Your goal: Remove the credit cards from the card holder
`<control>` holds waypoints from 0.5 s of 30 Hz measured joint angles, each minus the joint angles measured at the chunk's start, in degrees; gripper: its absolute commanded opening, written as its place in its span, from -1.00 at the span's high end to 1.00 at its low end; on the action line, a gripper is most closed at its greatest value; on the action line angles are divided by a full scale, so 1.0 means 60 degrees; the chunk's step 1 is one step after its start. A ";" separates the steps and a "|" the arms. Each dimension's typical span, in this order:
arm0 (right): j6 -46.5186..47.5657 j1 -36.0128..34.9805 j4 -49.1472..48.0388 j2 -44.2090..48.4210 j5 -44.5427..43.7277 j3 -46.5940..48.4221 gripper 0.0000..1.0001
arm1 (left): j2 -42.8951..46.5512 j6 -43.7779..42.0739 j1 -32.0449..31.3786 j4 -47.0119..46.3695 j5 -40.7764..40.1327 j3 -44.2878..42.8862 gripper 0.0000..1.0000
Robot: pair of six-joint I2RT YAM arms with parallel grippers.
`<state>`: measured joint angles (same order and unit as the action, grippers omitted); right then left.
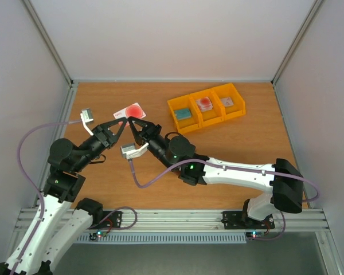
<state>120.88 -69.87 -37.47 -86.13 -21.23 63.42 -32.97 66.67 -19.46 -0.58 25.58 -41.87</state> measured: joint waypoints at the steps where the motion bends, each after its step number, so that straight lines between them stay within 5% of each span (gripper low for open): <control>1: 0.0004 0.0022 0.0004 -0.0004 -0.0004 0.0000 0.98 | 0.0000 0.0025 0.0000 0.0018 -0.0022 0.0004 0.18; 3: -0.0018 0.0047 0.0095 0.0000 -0.0044 0.0007 0.98 | 0.0011 -0.0098 0.0000 0.0018 -0.0022 0.0051 -0.31; 5: -0.0036 0.0095 0.0270 0.0018 -0.0131 0.0018 0.98 | 0.0047 -0.0157 -0.0011 0.0058 -0.0047 0.0135 -0.58; 10: -0.0306 0.0812 0.2874 0.0444 -0.0248 0.0550 0.98 | 0.0280 -0.0412 -0.0004 0.0273 -0.0306 0.0619 -0.73; 15: -0.2703 0.3501 0.7475 0.0838 0.1217 0.2375 0.97 | 0.0710 -0.0703 0.0255 0.0860 -0.0841 0.1523 -0.77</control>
<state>104.66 -48.86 7.38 -81.10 -13.93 77.67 -28.71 62.46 -17.93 4.58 20.53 -32.73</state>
